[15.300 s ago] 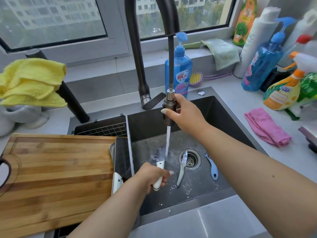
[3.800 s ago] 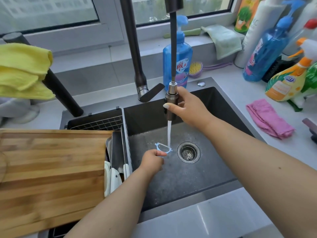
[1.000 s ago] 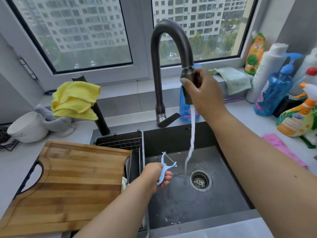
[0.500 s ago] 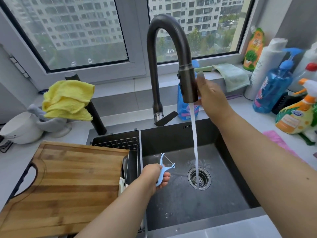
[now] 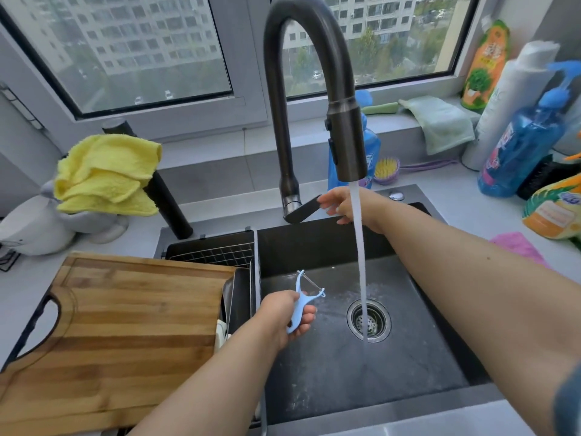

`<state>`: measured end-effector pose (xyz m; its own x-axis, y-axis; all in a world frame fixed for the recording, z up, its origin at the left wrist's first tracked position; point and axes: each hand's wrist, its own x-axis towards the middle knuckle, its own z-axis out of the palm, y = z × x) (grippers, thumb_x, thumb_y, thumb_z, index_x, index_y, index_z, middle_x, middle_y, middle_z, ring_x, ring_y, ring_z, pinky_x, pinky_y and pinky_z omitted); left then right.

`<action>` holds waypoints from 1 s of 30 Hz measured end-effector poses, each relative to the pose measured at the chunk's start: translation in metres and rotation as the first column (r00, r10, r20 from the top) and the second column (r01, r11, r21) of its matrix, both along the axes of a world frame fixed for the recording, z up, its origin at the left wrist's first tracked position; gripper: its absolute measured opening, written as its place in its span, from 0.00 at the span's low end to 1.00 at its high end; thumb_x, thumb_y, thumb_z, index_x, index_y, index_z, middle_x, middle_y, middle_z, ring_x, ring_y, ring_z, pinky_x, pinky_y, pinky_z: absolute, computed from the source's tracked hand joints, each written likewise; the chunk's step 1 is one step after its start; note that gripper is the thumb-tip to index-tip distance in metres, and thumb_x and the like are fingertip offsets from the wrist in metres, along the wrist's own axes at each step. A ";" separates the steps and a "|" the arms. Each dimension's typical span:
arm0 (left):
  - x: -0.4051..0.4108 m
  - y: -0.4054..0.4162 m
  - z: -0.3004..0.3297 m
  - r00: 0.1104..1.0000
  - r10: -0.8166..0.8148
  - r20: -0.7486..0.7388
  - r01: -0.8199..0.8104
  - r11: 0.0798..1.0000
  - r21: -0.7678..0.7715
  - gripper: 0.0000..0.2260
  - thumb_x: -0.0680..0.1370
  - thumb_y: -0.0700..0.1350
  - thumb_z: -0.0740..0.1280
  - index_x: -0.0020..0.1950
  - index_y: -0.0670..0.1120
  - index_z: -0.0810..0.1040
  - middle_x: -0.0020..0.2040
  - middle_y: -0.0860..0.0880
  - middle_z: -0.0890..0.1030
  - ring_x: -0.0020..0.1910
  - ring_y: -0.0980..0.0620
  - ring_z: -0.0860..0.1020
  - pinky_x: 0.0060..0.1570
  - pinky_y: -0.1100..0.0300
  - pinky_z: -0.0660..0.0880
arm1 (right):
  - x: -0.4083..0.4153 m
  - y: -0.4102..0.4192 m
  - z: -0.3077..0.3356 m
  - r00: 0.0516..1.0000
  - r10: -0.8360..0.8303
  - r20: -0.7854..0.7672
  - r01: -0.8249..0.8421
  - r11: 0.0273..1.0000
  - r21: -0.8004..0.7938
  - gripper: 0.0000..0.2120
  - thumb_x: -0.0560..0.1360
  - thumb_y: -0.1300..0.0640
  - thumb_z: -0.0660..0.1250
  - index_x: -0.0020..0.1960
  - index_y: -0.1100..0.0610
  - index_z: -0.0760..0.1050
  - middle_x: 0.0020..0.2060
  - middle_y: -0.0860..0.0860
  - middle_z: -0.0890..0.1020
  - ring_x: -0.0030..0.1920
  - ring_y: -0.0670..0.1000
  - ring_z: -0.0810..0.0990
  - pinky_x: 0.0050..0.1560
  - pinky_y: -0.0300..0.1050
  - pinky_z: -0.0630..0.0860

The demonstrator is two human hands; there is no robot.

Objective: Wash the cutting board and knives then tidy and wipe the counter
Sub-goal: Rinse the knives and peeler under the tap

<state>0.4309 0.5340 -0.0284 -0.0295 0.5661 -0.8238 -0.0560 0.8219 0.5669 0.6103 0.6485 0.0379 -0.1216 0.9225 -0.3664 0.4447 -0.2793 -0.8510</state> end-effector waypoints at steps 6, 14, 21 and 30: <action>-0.007 0.005 -0.005 1.000 -0.009 0.013 0.009 1.000 0.024 0.12 0.82 0.42 0.54 0.50 0.41 0.76 0.35 0.45 0.76 0.29 0.52 0.73 0.24 0.64 0.71 | 0.007 0.012 0.004 0.971 0.156 0.182 -0.160 0.987 0.006 0.24 0.79 0.71 0.55 0.69 0.52 0.70 0.67 0.48 0.73 0.69 0.50 0.69 0.68 0.48 0.70; -0.023 -0.001 -0.007 0.992 -0.023 -0.123 0.066 0.931 0.359 0.17 0.74 0.31 0.68 0.61 0.44 0.74 0.50 0.44 0.81 0.44 0.48 0.80 0.42 0.57 0.77 | 0.005 -0.036 -0.045 0.947 -0.313 0.073 0.322 0.918 -0.233 0.09 0.81 0.63 0.58 0.56 0.62 0.76 0.42 0.56 0.80 0.33 0.50 0.75 0.28 0.38 0.71; -0.048 -0.010 0.002 0.967 0.133 -0.218 -0.011 0.874 0.485 0.21 0.75 0.34 0.68 0.67 0.44 0.71 0.51 0.47 0.80 0.51 0.46 0.80 0.54 0.48 0.78 | -0.091 -0.100 -0.068 0.978 -0.114 -0.177 0.081 0.980 -0.179 0.12 0.81 0.52 0.60 0.43 0.57 0.76 0.34 0.53 0.79 0.30 0.48 0.76 0.30 0.37 0.71; -0.132 -0.020 -0.005 0.877 0.289 -0.385 -0.088 0.883 0.462 0.21 0.77 0.32 0.61 0.68 0.44 0.71 0.57 0.41 0.79 0.48 0.43 0.79 0.45 0.53 0.76 | -0.164 -0.119 -0.074 0.999 0.023 -0.033 -0.028 0.989 -0.144 0.10 0.80 0.54 0.62 0.43 0.58 0.73 0.36 0.55 0.79 0.32 0.50 0.77 0.36 0.42 0.78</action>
<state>0.2989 0.5144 -0.0330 -0.4656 0.7964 -0.3858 0.1463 0.4993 0.8540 0.4465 0.5290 -0.0359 -0.1579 0.8568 -0.4908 0.4272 -0.3888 -0.8163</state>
